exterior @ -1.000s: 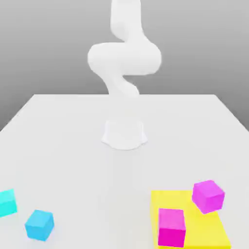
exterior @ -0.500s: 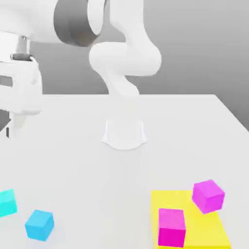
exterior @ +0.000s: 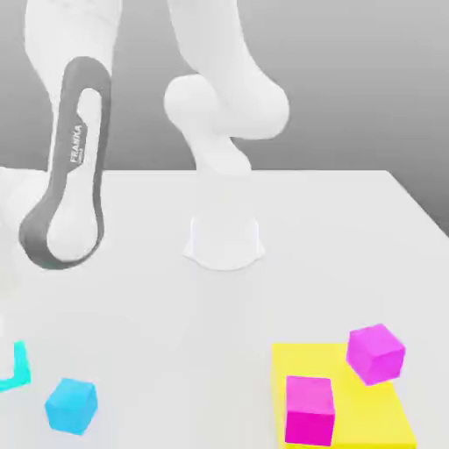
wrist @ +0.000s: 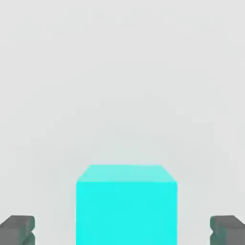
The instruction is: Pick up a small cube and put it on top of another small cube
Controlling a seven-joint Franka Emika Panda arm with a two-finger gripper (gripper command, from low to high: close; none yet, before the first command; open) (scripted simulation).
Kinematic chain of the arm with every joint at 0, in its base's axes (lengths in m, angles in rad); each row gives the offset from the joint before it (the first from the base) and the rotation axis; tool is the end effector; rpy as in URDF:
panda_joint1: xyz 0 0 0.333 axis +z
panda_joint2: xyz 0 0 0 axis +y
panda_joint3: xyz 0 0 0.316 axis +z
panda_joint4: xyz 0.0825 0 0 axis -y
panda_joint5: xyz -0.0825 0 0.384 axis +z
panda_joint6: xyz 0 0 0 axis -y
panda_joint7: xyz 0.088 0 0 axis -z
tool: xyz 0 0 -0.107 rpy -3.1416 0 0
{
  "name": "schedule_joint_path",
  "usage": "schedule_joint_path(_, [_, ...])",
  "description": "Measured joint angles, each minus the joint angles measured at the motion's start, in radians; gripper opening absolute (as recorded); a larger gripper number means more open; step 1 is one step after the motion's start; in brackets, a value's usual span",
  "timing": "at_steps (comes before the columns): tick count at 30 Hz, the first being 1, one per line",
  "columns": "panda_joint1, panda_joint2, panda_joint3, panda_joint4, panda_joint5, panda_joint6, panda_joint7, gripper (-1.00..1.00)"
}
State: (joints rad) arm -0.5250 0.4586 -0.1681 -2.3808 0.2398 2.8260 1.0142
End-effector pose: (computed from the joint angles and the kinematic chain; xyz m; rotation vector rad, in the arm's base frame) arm 0.3680 -0.3295 0.1334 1.8036 -2.5721 0.0012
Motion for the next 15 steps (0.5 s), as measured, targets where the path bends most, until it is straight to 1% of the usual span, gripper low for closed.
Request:
schedule_joint_path(6, [-0.003,0.004,0.003,0.001,0.000,0.003,0.001,-1.00])
schedule_joint_path(11, [0.045,-0.149,-0.048,-0.031,-0.079,-0.116,0.057,-1.00])
schedule_joint_path(15, [0.168,-0.223,0.047,0.001,-0.139,-0.216,0.071,-1.00])
